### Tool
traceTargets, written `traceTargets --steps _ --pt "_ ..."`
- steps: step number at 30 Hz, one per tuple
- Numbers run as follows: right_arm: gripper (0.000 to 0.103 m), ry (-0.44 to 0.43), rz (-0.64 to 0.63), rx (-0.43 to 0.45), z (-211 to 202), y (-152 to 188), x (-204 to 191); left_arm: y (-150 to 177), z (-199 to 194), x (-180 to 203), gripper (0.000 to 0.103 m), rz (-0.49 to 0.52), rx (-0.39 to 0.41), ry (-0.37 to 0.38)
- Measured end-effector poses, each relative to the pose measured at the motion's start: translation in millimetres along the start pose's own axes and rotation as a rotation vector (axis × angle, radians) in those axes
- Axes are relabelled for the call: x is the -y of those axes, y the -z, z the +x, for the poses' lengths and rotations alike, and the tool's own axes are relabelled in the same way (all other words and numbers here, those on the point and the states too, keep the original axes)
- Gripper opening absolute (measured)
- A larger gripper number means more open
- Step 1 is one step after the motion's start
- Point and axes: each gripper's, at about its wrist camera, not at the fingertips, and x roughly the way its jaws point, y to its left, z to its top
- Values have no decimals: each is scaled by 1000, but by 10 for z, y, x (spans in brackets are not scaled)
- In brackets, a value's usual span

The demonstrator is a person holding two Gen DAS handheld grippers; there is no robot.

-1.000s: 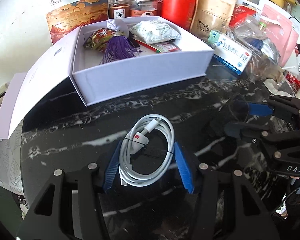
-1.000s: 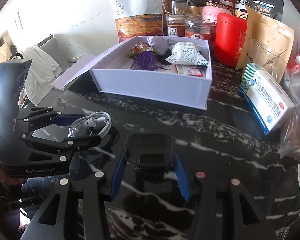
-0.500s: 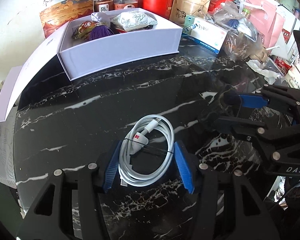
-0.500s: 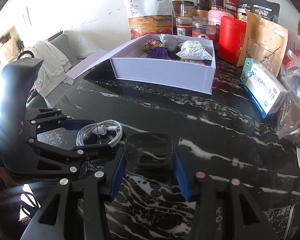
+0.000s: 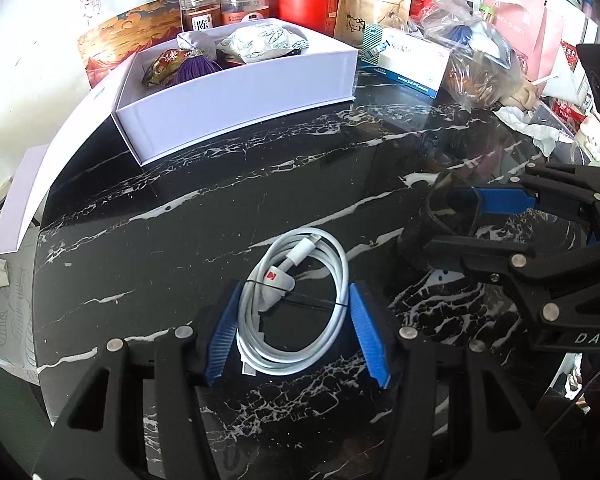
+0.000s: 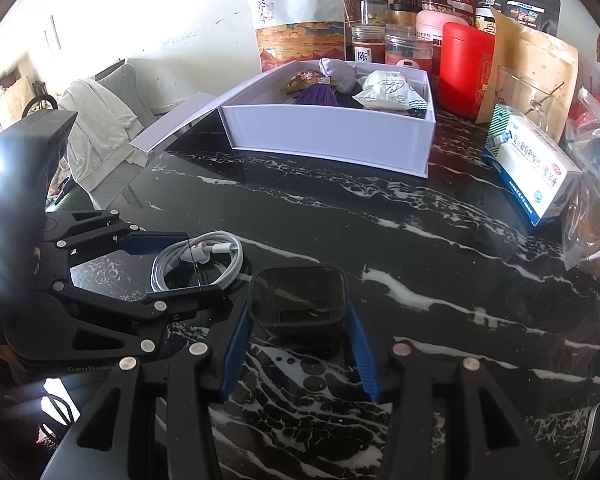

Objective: Organize objects
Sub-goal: 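Lift the cable with the left tool while the right tool lifts the dark cup, then carry the cable and dark cup with both tools over the white box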

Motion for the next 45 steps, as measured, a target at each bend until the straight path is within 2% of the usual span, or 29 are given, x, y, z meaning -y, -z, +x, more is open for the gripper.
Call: traceTargets --steps 13,21,27,45 --pt "47 -14 14 31 -92 -54 60 -62 -96 -37 52 -20 22 8" --pt "47 -15 -11 65 -213 -196 93 -190 -254 -156 52 -89 44 20" --pt "47 -9 -30 79 -249 -351 114 -367 -367 -247 52 -112 77 21" --pt "47 -26 -56 137 -233 -908 256 -1047 -411 -603 52 -156 100 7"
